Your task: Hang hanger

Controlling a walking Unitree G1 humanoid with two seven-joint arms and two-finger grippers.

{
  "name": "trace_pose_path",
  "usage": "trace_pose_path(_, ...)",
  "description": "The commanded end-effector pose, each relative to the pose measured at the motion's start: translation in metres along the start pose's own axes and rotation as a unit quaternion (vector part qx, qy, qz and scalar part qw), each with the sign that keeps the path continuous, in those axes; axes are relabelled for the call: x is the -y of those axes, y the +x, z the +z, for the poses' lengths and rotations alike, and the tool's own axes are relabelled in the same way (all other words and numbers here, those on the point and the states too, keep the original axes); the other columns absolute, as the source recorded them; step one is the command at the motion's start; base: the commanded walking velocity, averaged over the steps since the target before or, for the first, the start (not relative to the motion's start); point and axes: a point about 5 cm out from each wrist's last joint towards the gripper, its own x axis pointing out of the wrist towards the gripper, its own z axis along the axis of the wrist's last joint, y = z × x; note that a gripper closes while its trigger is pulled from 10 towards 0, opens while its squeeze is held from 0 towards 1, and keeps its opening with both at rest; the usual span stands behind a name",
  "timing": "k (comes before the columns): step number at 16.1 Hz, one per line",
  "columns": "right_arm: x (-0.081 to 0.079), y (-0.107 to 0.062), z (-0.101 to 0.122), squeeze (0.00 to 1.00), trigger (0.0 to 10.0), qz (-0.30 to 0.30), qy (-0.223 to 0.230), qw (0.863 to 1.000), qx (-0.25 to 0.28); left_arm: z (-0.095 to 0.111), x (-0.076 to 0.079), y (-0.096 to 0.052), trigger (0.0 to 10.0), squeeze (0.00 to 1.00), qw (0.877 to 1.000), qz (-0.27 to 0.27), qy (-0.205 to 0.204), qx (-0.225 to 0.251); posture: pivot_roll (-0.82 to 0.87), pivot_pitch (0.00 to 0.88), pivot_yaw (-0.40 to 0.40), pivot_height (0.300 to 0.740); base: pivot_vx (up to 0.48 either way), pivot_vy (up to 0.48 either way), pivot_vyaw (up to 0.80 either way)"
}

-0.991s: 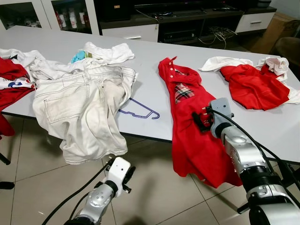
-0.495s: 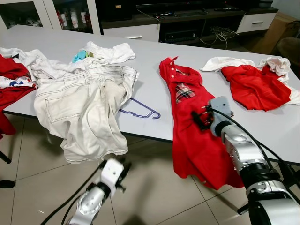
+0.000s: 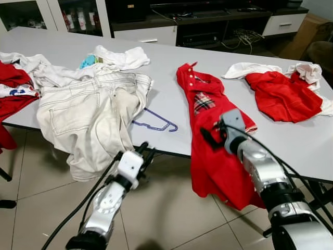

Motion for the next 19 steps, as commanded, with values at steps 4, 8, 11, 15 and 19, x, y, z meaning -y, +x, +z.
trace_pose_path(4,0.010,-0.013,-0.015,0.00,10.0,-0.002,0.018,0.999,-0.033,0.002,-0.002,0.004,10.0,0.00,1.000,0.001,-0.027,-0.008,-0.02,0.000,-0.030,0.740,0.000,0.000,0.00)
trace_pose_path(8,0.013,-0.038,-0.038,0.00,10.0,0.048,0.003,0.996,-0.071,0.002,-0.001,0.003,10.0,0.00,0.999,0.006,-0.033,-0.013,-0.03,0.000,-0.029,0.740,0.000,0.000,0.00)
trace_pose_path(11,0.022,-0.053,-0.042,0.00,10.0,0.054,-0.005,0.995,-0.085,0.008,0.001,0.008,10.0,0.00,0.999,0.004,-0.037,-0.002,-0.04,0.000,-0.029,0.740,0.000,0.000,0.00)
trace_pose_path(15,0.056,-0.061,-0.007,0.00,10.0,-0.015,-0.019,0.999,-0.049,0.021,0.001,0.018,10.0,0.00,0.999,0.001,-0.038,0.022,-0.04,0.000,-0.031,0.740,0.000,0.000,0.00)
trace_pose_path(19,0.085,-0.066,0.030,0.00,10.0,-0.052,-0.044,0.997,-0.043,0.028,0.003,0.019,10.0,0.00,0.999,-0.022,-0.008,0.039,-0.03,0.000,-0.036,0.740,0.000,0.000,0.00)
